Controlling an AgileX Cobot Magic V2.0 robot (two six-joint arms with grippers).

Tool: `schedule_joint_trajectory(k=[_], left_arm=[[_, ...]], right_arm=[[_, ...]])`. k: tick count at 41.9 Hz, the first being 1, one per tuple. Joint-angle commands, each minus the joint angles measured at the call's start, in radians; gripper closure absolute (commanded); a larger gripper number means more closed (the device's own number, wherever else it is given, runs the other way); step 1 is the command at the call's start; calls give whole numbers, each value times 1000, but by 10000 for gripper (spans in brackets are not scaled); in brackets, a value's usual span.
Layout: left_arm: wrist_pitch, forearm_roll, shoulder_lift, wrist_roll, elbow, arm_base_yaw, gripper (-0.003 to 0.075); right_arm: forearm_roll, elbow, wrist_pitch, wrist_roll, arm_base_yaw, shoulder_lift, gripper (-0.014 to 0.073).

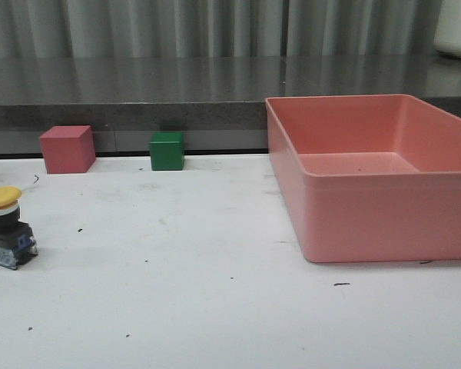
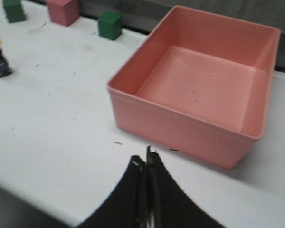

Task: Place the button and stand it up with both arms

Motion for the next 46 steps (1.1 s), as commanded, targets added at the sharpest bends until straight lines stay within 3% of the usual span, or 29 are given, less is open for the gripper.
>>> schedule_joint_trajectory(k=[1, 9, 22, 46], left_arm=[[-86, 2, -23, -1, 15, -3, 740], [-86, 2, -23, -1, 15, -3, 740], [-86, 2, -23, -1, 15, -3, 740], [-86, 2, -23, -1, 15, -3, 740]], right_arm=[[33, 94, -243, -9, -103, -63, 709], [61, 320, -602, -9, -260, -168, 709], [61, 491, -838, -9, -328, -200, 709], [61, 489, -825, -9, -350, -200, 709]])
